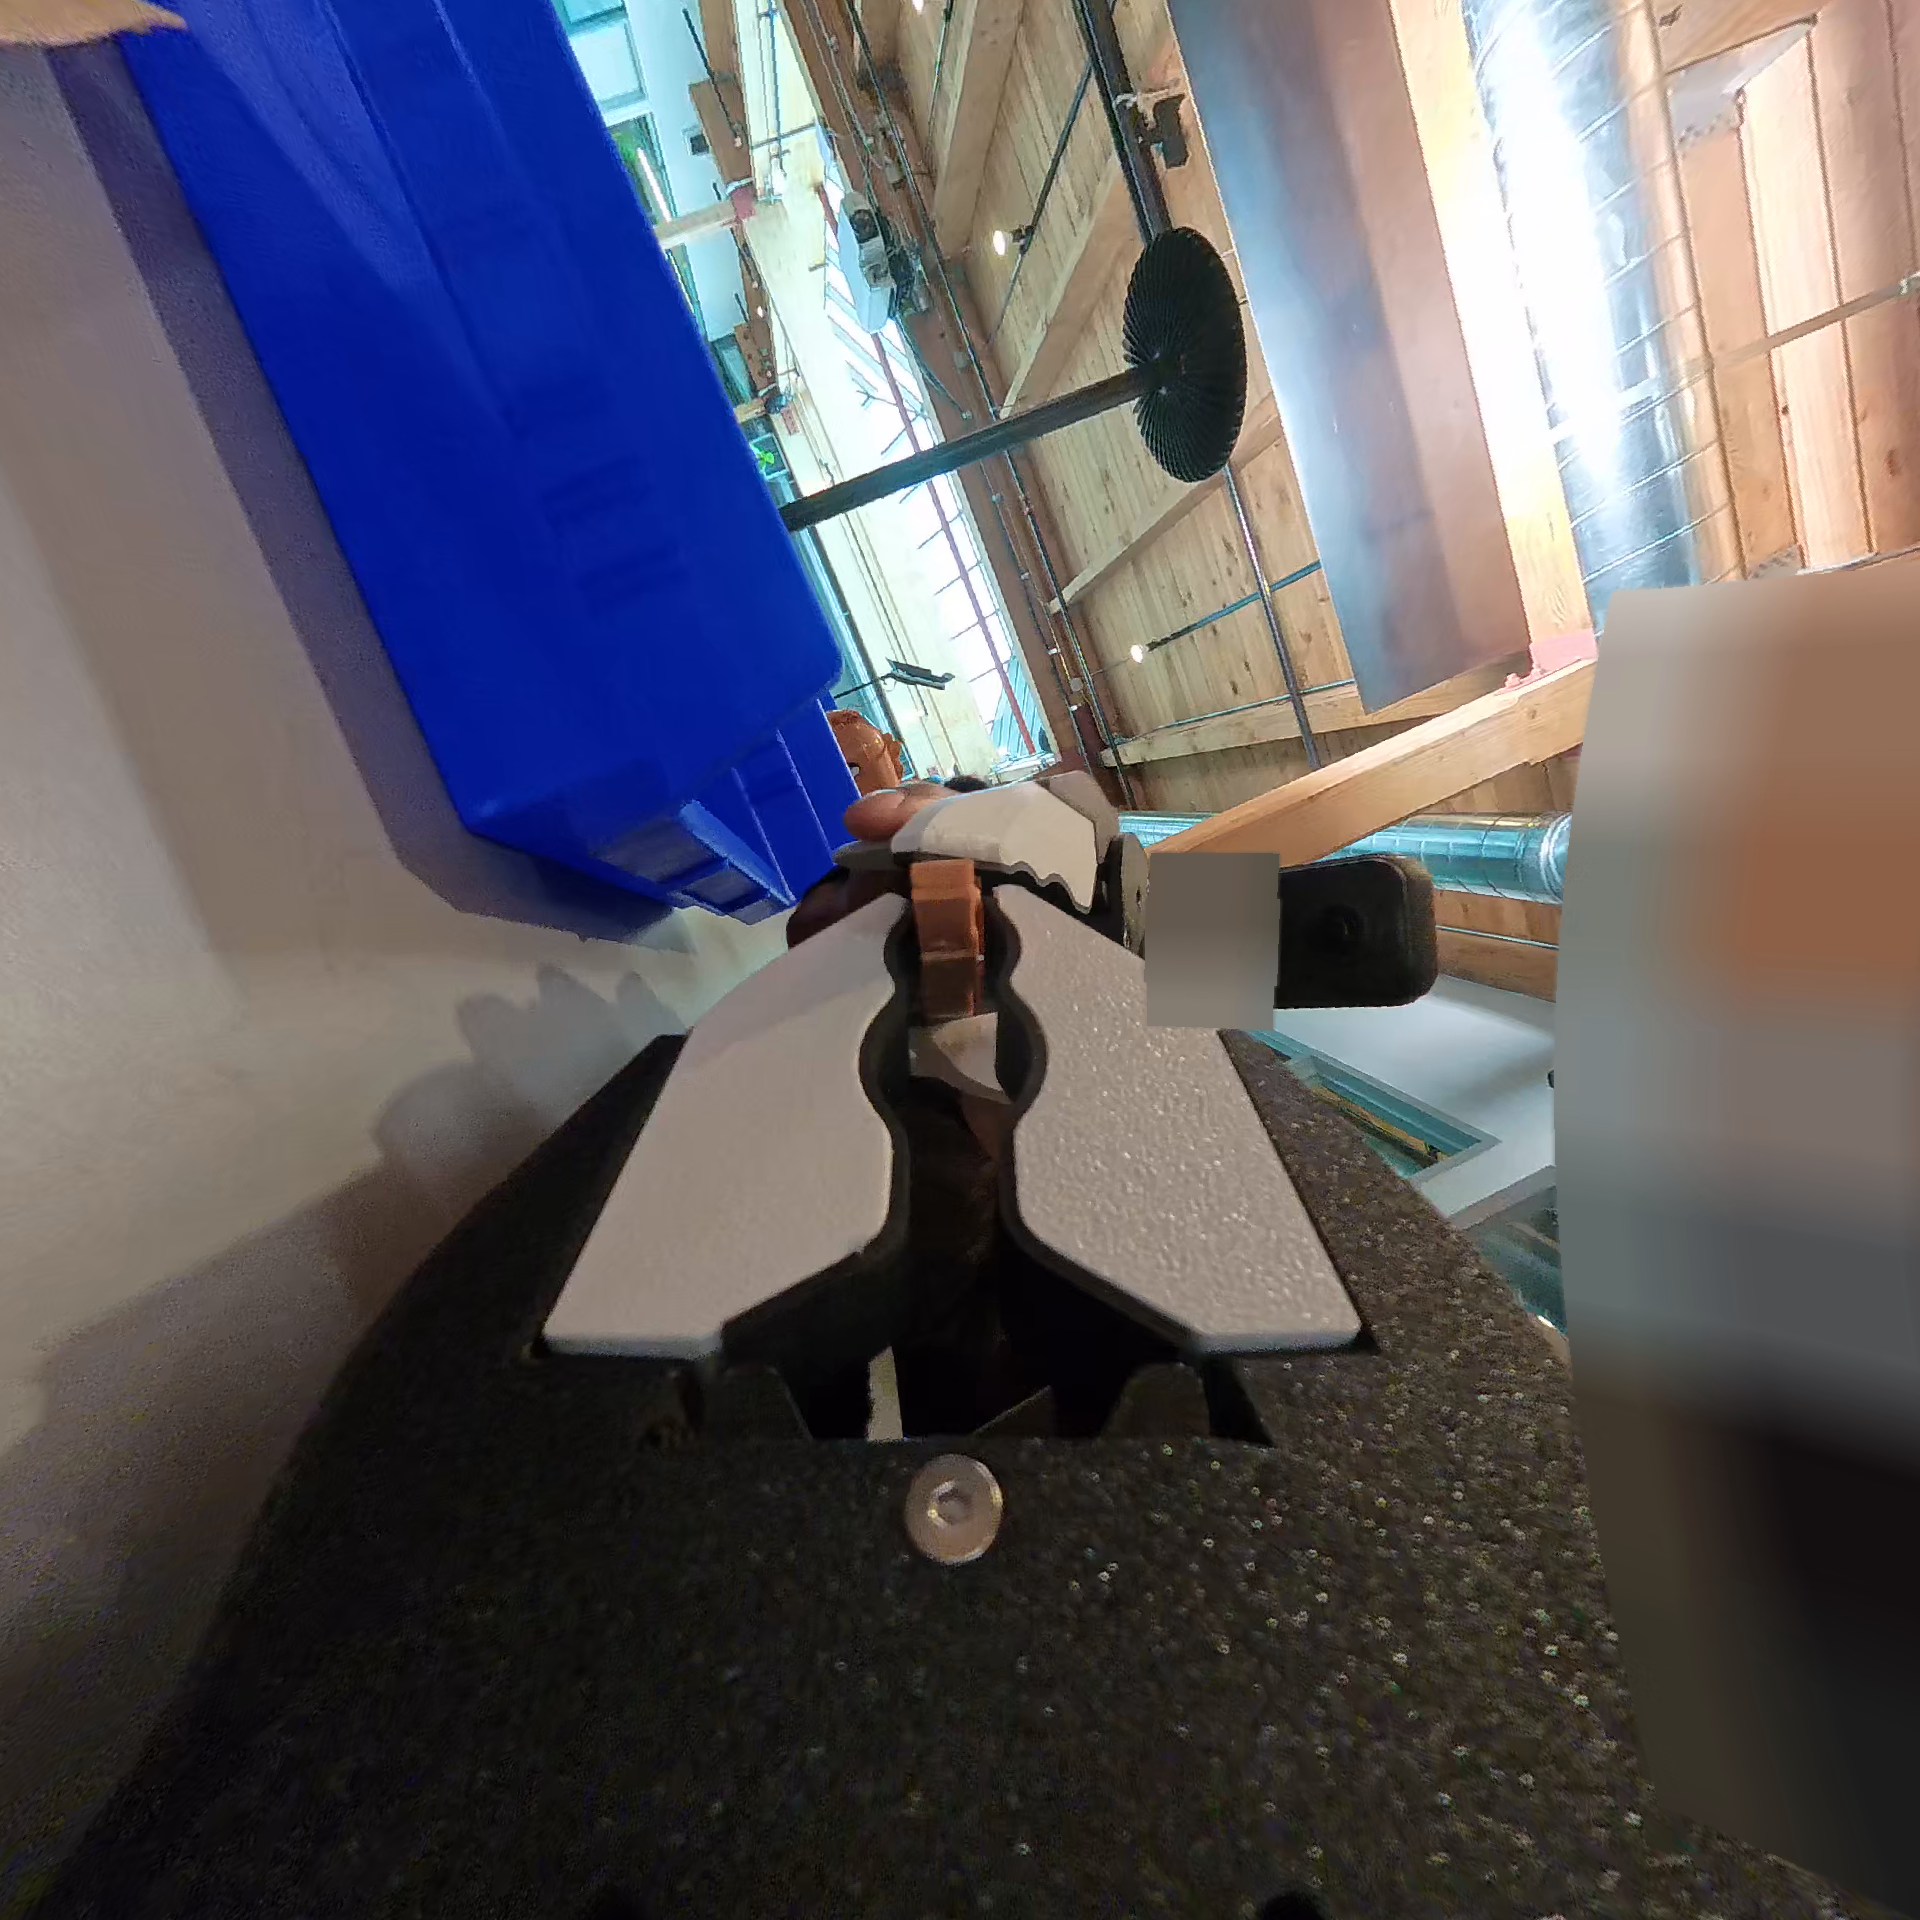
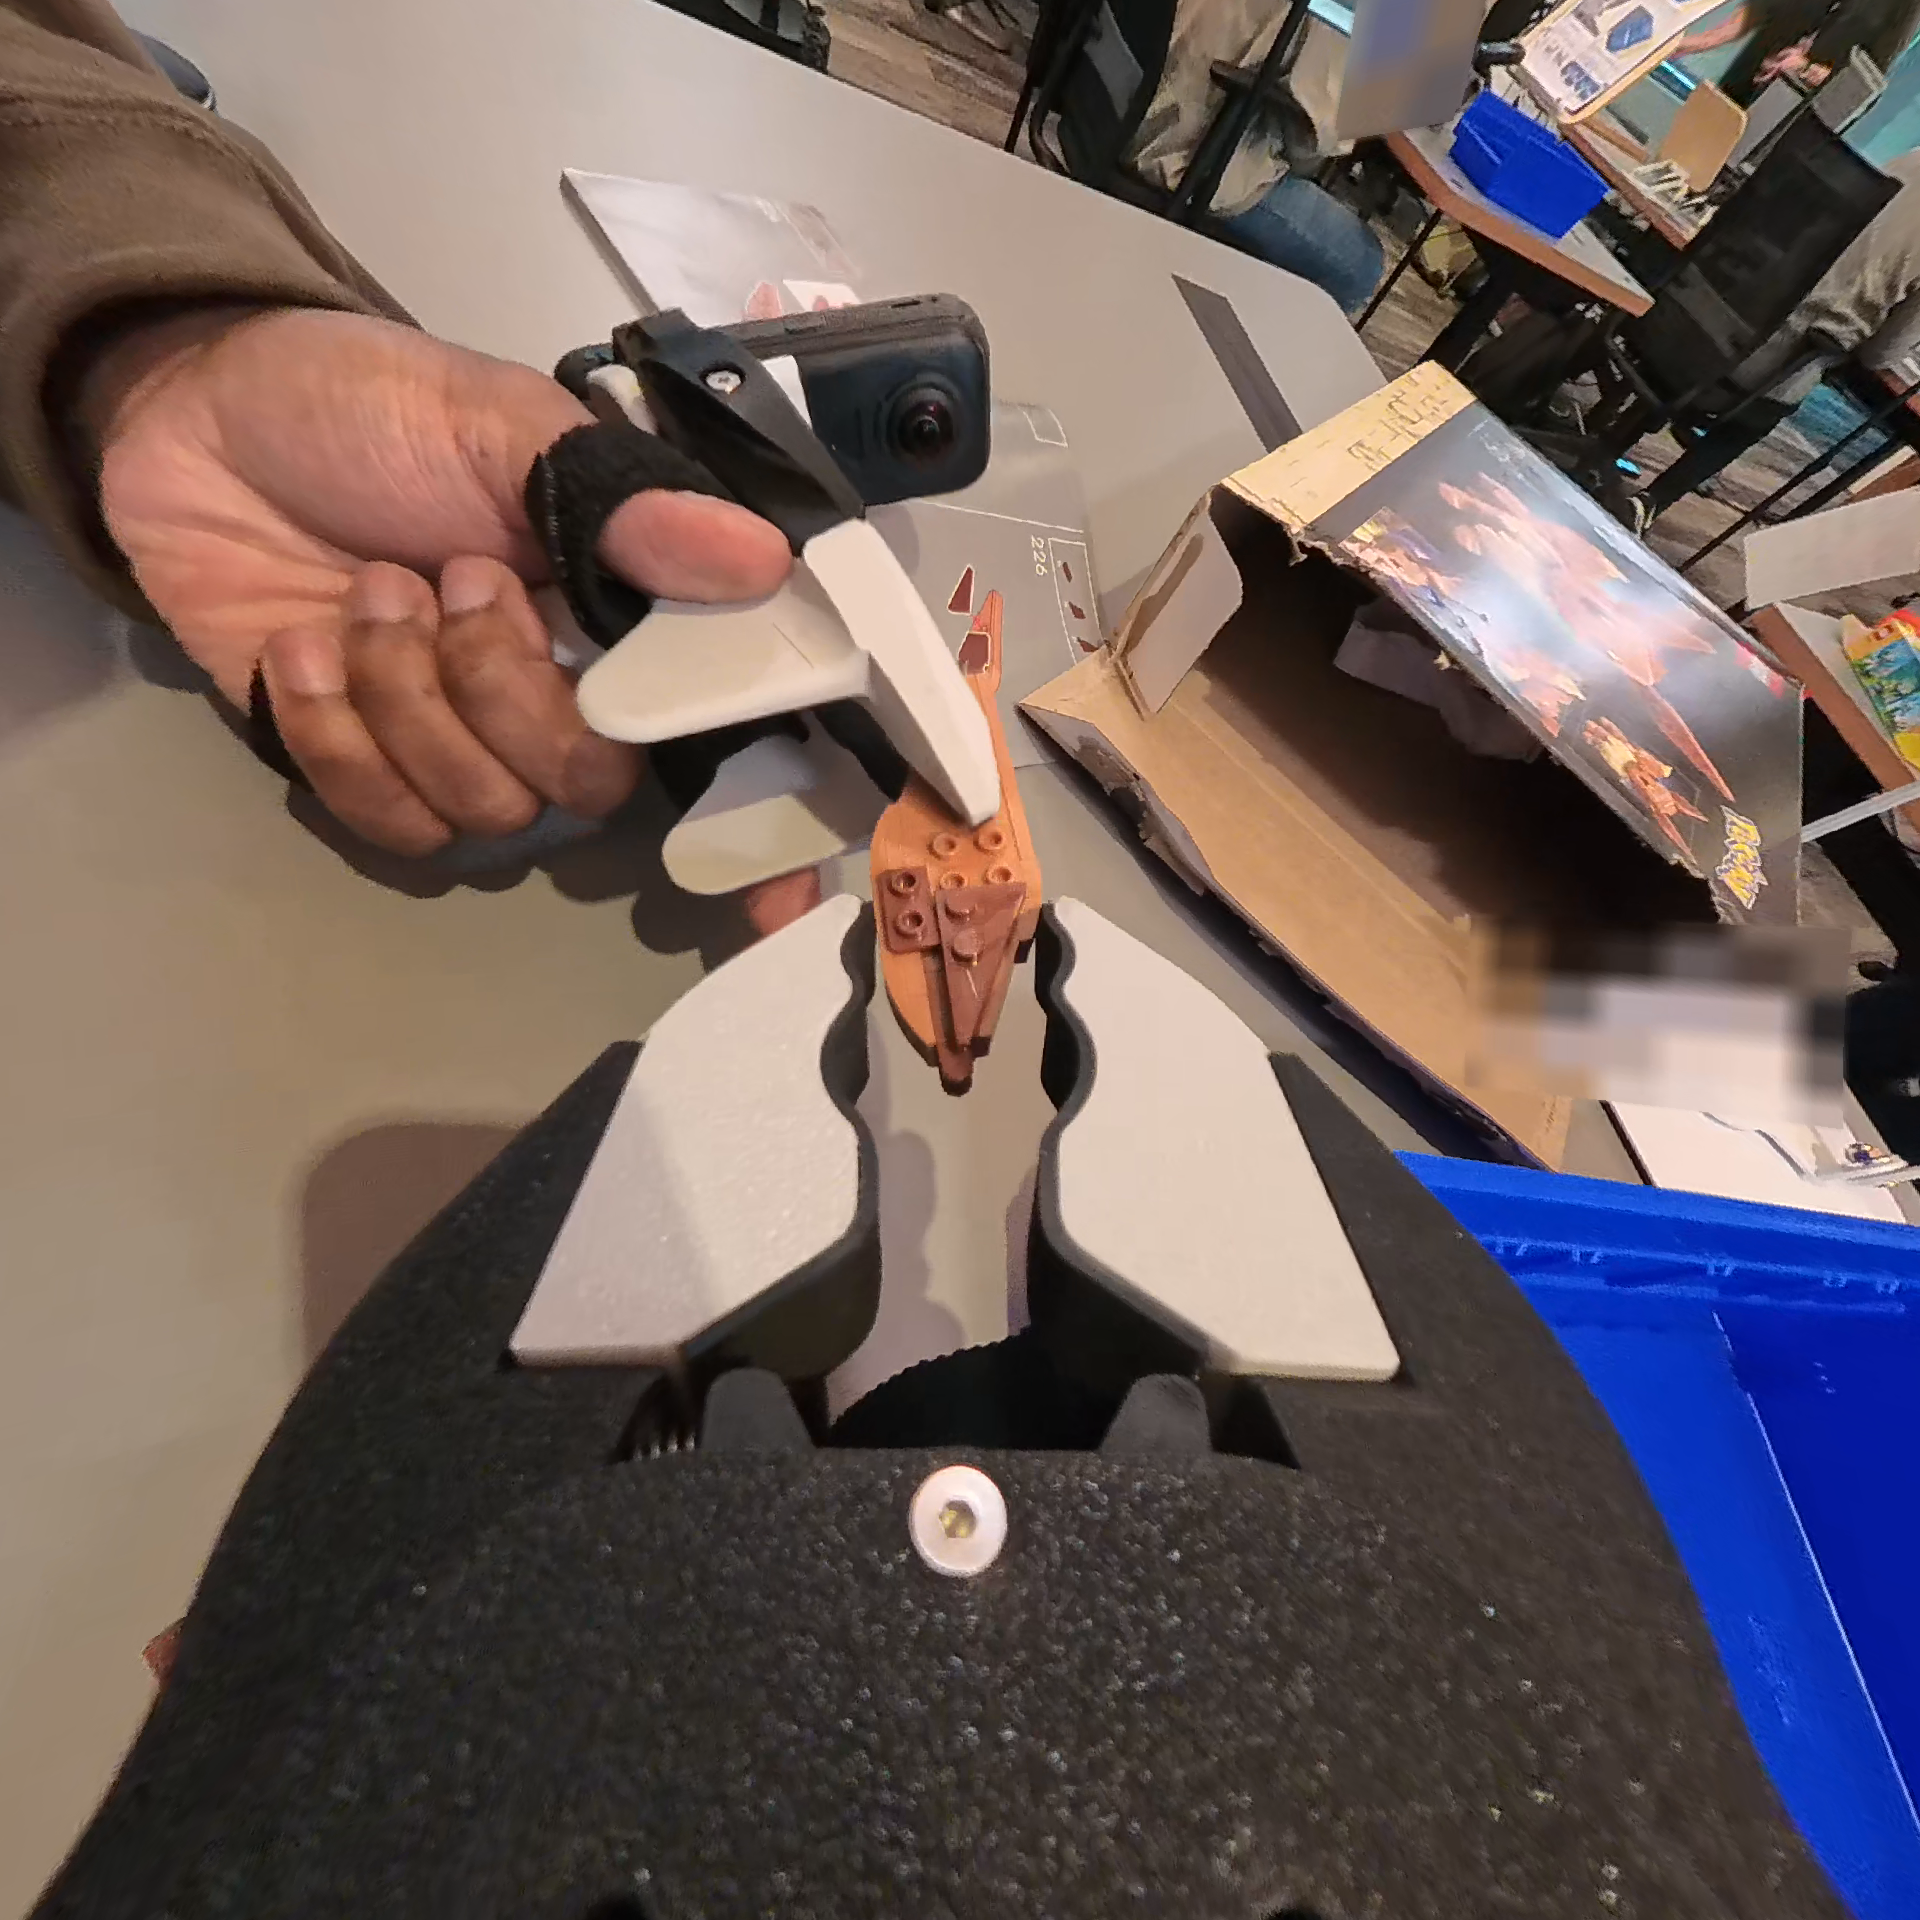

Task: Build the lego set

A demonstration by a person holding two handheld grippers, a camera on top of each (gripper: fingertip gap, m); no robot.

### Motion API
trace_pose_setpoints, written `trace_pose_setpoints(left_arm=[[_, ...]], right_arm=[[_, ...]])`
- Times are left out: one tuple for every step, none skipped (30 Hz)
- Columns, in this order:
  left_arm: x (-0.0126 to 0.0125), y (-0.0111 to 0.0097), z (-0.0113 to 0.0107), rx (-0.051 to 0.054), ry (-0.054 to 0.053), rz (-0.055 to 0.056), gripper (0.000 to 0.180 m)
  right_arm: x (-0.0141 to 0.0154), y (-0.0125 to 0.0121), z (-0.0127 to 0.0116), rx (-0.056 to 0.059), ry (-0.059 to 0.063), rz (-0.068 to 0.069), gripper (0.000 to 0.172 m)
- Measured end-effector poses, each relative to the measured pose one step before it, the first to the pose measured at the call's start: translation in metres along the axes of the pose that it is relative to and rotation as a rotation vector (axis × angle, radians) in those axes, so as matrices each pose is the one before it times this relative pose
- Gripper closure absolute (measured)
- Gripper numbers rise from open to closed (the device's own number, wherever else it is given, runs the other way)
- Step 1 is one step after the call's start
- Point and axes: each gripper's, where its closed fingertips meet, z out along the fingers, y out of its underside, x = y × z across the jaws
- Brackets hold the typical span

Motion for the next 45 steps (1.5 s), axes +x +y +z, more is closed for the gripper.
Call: trace_pose_setpoints(left_arm=[[-0.00012,-0.00107,-0.00054,0.0001,-0.0019,0.0050,0.170],[-0.00012,-0.00064,-0.00021,-0.0013,-0.0020,0.0040,0.169],[-0.00009,-0.00030,-0.00006,-0.0007,-0.0013,0.0032,0.170],[-0.00008,0.00002,0.00001,-0.0006,-0.0015,0.0010,0.170],[-0.00011,0.00009,-0.00004,0.0005,-0.0006,0.0001,0.170],[-0.00003,-0.00009,-0.00009,0.0012,-0.0004,0.0008,0.170],[0.00000,0.00008,-0.00015,0.0006,-0.0012,0.0010,0.170],[0.00018,0.00012,-0.00019,-0.0007,0.0001,0.0001,0.170],[0.00006,-0.00003,-0.00028,-0.0011,-0.0008,0.0008,0.170],[-0.00009,-0.00039,-0.00036,0.0012,-0.0029,0.0029,0.170],[-0.00032,-0.00132,-0.00077,0.0061,-0.0055,0.0065,0.171],[-0.00036,-0.00247,-0.00118,0.0108,-0.0070,0.0092,0.171],[-0.00046,-0.00255,-0.00127,0.0100,-0.0062,0.0082,0.171],[-0.00053,-0.00228,-0.00099,0.0081,-0.0052,0.0044,0.171],[-0.00055,-0.00159,-0.00078,0.0062,-0.0030,0.0002,0.171],[-0.00046,-0.00075,-0.00037,0.0035,-0.0016,-0.0032,0.171],[-0.00041,-0.00018,-0.00010,0.0019,-0.0016,-0.0020,0.171],[-0.00011,-0.00008,0.00000,0.0012,-0.0021,0.0016,0.171],[-0.00019,0.00000,-0.00005,0.0006,-0.0025,0.0020,0.171],[-0.00021,-0.00006,-0.00003,0.0013,-0.0027,0.0006,0.171],[-0.00025,-0.00010,-0.00005,0.0006,-0.0010,-0.0012,0.171],[-0.00018,0.00004,0.00002,-0.0006,0.0002,-0.0021,0.171],[-0.00002,0.00010,0.00001,-0.0007,0.0002,-0.0011,0.171],[-0.00009,0.00018,0.00006,-0.0009,-0.0005,0.0002,0.171],[-0.00020,0.00006,0.00006,0.0000,-0.0021,0.0006,0.171],[-0.00018,-0.00016,-0.00008,0.0010,-0.0012,-0.0007,0.171],[-0.00015,-0.00011,-0.00013,0.0002,0.0003,-0.0018,0.171],[0.00005,0.00004,0.00005,-0.0002,0.0009,-0.0008,0.171],[0.00000,0.00009,0.00005,-0.0002,-0.0003,0.0009,0.171],[0.00009,0.00006,0.00000,-0.0003,-0.0010,0.0016,0.171],[-0.00019,0.00012,0.00010,-0.0004,-0.0010,0.0006,0.171],[-0.00034,0.00046,0.00007,-0.0025,-0.0026,-0.0003,0.171],[-0.00009,0.00083,0.00035,-0.0054,-0.0008,0.0007,0.171],[0.00010,0.00040,0.00015,-0.0025,-0.0014,0.0030,0.171],[0.00011,0.00021,0.00002,0.0002,-0.0007,0.0029,0.171],[0.00009,0.00003,0.00006,-0.0007,0.0004,0.0004,0.171],[0.00001,0.00007,0.00002,-0.0002,0.0011,-0.0012,0.171],[-0.00017,-0.00021,-0.00007,0.0007,-0.0004,-0.0015,0.171],[-0.00043,-0.00013,-0.00004,0.0011,-0.0021,-0.0019,0.171],[0.00051,-0.00007,-0.00005,0.0001,0.0044,-0.0008,0.171],[-0.00030,0.00037,0.00018,-0.0019,-0.0017,-0.0011,0.171],[-0.00017,0.00003,-0.00011,0.0019,-0.0006,-0.0025,0.171],[-0.00015,0.00028,0.00014,-0.0002,0.0003,-0.0028,0.170],[0.00000,0.00044,0.00015,-0.0012,0.0002,-0.0022,0.170],[-0.00004,0.00064,0.00016,-0.0017,-0.0012,-0.0007,0.171]], right_arm=[[0.00018,0.00019,-0.00036,0.0007,-0.0010,0.0013,0.143],[0.00005,0.00015,-0.00015,0.0010,-0.0003,0.0000,0.143],[-0.00021,0.00000,0.00002,0.0008,-0.0011,-0.0004,0.143],[-0.00041,-0.00011,0.00018,0.0011,-0.0012,-0.0013,0.143],[-0.00027,-0.00021,0.00011,0.0014,0.0014,-0.0023,0.143],[-0.00004,0.00002,0.00021,0.0003,0.0018,-0.0029,0.143],[-0.00017,-0.00006,-0.00001,0.0006,0.0001,-0.0016,0.143],[-0.00041,-0.00029,-0.00016,0.0009,-0.0026,-0.0004,0.143],[-0.00051,-0.00001,-0.00025,-0.0006,-0.0049,-0.0002,0.142],[-0.00056,0.00020,-0.00045,-0.0032,-0.0059,-0.0021,0.141],[-0.00036,0.00030,-0.00080,-0.0041,-0.0047,-0.0044,0.138],[0.00044,-0.00020,-0.00137,-0.0016,-0.0014,-0.0053,0.136],[0.00052,-0.00066,-0.00170,0.0012,-0.0019,-0.0041,0.136],[0.00107,-0.00067,-0.00185,0.0011,-0.0001,-0.0002,0.136],[0.00138,-0.00040,-0.00171,0.0000,0.0016,0.0024,0.136],[0.00156,-0.00056,-0.00155,0.0015,0.0025,0.0034,0.137],[0.00110,-0.00065,-0.00131,0.0041,0.0008,0.0045,0.140],[0.00066,-0.00046,-0.00100,0.0033,-0.0009,0.0052,0.143],[0.00055,-0.00006,-0.00055,0.0015,-0.0002,0.0045,0.147],[0.00061,0.00001,-0.00031,0.0005,0.0018,0.0027,0.149],[0.00057,0.00020,-0.00009,-0.0005,0.0018,0.0027,0.150],[0.00029,0.00053,0.00029,-0.0026,0.0009,0.0042,0.150],[-0.00001,0.00067,0.00054,-0.0032,-0.0005,0.0052,0.151],[-0.00052,0.00051,0.00059,-0.0018,-0.0030,0.0038,0.152],[-0.00042,0.00036,0.00044,-0.0010,-0.0023,0.0028,0.153],[-0.00023,0.00014,0.00016,-0.0012,-0.0007,0.0019,0.154],[0.00005,-0.00026,-0.00006,-0.0001,0.0000,0.0014,0.155],[0.00020,-0.00015,-0.00021,0.0005,-0.0004,0.0010,0.155],[0.00009,-0.00003,-0.00019,0.0005,-0.0011,0.0020,0.155],[0.00025,-0.00010,-0.00013,0.0008,-0.0013,0.0036,0.155],[0.00021,-0.00028,-0.00018,0.0034,-0.0013,0.0049,0.155],[0.00103,-0.00075,-0.00045,0.0059,0.0033,0.0055,0.158],[0.00116,-0.00078,-0.00069,0.0054,0.0035,0.0055,0.160],[0.00090,-0.00081,-0.00080,0.0043,0.0001,0.0056,0.161],[0.00089,-0.00066,-0.00053,0.0041,0.0014,0.0052,0.162],[0.00008,-0.00007,-0.00020,-0.0001,-0.0013,0.0030,0.163],[-0.00061,0.00066,0.00046,-0.0054,-0.0035,-0.0009,0.163],[-0.00089,0.00092,0.00070,-0.0064,-0.0018,-0.0052,0.163],[-0.00084,0.00045,0.00063,-0.0037,-0.0006,-0.0044,0.163],[-0.00077,0.00050,0.00070,-0.0051,-0.0012,-0.0027,0.163],[-0.00023,0.00028,0.00049,-0.0020,0.0016,-0.0024,0.163],[0.00033,-0.00002,0.00026,-0.0003,0.0030,-0.0003,0.163],[0.00003,-0.00007,0.00017,0.0001,0.0005,0.0018,0.163],[0.00053,0.00003,0.00007,-0.0003,0.0020,0.0022,0.164],[0.00077,0.00021,0.00016,-0.0008,0.0047,0.0017,0.167]])
